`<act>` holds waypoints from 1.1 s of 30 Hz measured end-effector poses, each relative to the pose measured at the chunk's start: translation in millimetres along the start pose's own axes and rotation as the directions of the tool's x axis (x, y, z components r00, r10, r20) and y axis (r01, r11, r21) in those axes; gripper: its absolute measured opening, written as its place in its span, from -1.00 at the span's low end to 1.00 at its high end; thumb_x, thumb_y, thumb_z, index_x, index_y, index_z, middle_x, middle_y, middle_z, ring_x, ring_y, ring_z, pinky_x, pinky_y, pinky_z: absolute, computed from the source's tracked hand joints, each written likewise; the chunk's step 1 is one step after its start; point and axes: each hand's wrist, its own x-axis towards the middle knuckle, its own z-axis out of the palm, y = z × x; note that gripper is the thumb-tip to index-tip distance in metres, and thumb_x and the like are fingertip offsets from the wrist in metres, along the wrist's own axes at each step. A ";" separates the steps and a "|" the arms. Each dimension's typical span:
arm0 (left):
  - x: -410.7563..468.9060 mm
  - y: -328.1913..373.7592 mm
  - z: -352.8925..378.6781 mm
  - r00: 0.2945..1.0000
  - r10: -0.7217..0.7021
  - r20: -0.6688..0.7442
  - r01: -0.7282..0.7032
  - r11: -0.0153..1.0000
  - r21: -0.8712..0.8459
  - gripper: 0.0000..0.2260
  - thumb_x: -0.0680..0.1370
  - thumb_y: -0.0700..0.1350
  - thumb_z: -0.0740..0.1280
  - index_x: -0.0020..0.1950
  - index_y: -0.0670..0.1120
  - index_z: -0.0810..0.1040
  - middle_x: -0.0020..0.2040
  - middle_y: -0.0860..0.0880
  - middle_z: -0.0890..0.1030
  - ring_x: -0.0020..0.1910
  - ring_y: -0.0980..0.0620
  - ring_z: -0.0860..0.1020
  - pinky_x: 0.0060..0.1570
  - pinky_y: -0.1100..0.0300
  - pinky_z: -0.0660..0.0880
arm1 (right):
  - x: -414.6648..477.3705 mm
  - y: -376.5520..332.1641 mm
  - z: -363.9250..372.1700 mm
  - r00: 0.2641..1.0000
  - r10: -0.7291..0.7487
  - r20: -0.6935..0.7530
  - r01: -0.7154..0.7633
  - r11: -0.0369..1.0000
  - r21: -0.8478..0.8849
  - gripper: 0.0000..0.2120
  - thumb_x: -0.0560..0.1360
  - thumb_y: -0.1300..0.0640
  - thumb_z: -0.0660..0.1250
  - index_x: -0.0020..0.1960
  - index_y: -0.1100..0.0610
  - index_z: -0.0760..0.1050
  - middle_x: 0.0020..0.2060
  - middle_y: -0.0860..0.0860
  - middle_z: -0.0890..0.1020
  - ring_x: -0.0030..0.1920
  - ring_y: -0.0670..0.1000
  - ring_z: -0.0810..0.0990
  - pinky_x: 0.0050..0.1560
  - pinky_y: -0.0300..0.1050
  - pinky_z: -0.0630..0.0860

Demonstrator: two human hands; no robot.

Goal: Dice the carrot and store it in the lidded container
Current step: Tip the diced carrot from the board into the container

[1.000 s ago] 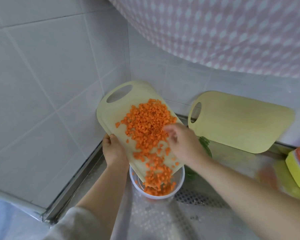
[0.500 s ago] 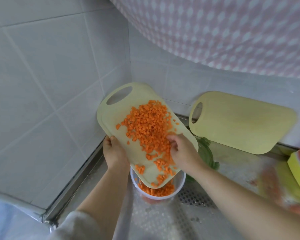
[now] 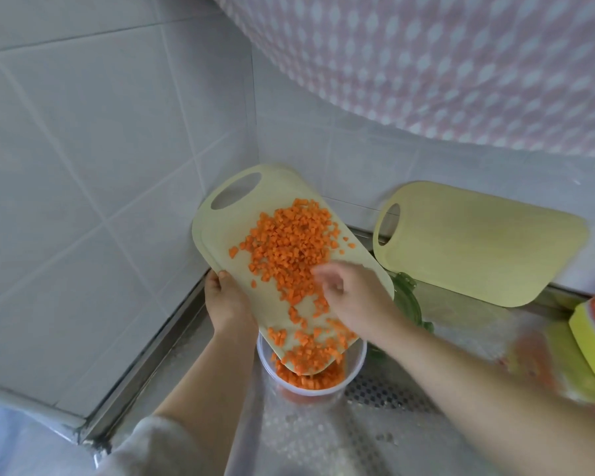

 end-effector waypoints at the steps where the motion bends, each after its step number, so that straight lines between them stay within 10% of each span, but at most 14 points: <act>1: -0.9 0.5 0.4 1.000 0.009 -0.002 -0.009 1.000 0.011 -0.75 0.64 -0.09 0.07 0.17 0.00 0.50 0.01 -0.03 0.61 -0.06 -0.02 0.58 0.01 0.06 0.54 | 13.3 -6.2 -7.2 0.996 -0.086 -0.032 0.083 0.992 -0.097 -0.69 0.58 0.22 0.19 0.29 0.05 0.49 0.22 -0.07 0.54 0.20 -0.15 0.47 0.24 -0.33 0.39; 5: -1.4 -0.9 -0.4 1.000 0.022 0.016 -0.023 1.000 0.012 -0.77 0.64 -0.11 0.06 0.08 0.05 0.51 -0.04 0.02 0.61 -0.05 -0.03 0.58 0.01 0.07 0.52 | 67.1 -44.1 -2.2 0.875 -0.466 0.131 0.465 0.735 -0.493 -0.66 0.56 0.21 0.18 0.31 0.11 0.47 0.31 0.05 0.44 0.32 0.09 0.34 0.32 -0.01 0.30; 10: 1.7 -1.1 -2.3 0.999 0.024 0.041 -0.024 1.000 -0.003 -0.76 0.65 -0.11 0.08 0.19 0.04 0.49 0.05 -0.01 0.61 0.05 -0.04 0.59 0.12 0.04 0.52 | 100.0 -68.3 50.5 0.788 -0.501 0.358 0.586 0.433 -0.685 -0.65 0.59 0.16 0.09 0.35 0.14 0.38 0.41 0.07 0.30 0.40 0.12 0.23 0.32 0.01 0.26; 24: 1.2 2.5 0.2 0.999 0.015 0.032 -0.015 1.000 0.007 -0.80 0.65 -0.08 0.09 0.03 0.05 0.51 -0.05 0.01 0.60 -0.11 0.04 0.56 -0.03 0.10 0.53 | 12.5 34.4 56.7 0.602 -0.586 0.542 0.758 0.205 -0.620 -0.56 0.54 0.13 0.01 0.30 0.13 0.50 0.25 0.02 0.56 0.27 0.05 0.50 0.37 -0.05 0.30; 33: -0.7 2.2 -3.0 0.999 0.025 0.022 -0.026 0.999 0.032 -0.79 0.64 -0.08 0.09 0.15 0.01 0.49 -0.06 0.01 0.59 -0.14 0.05 0.54 -0.10 0.16 0.47 | 3.0 31.5 34.8 0.496 -0.794 0.351 0.838 0.334 -0.431 -0.73 0.49 0.22 0.18 0.04 0.15 0.64 0.03 0.05 0.65 0.02 0.09 0.62 0.01 0.01 0.56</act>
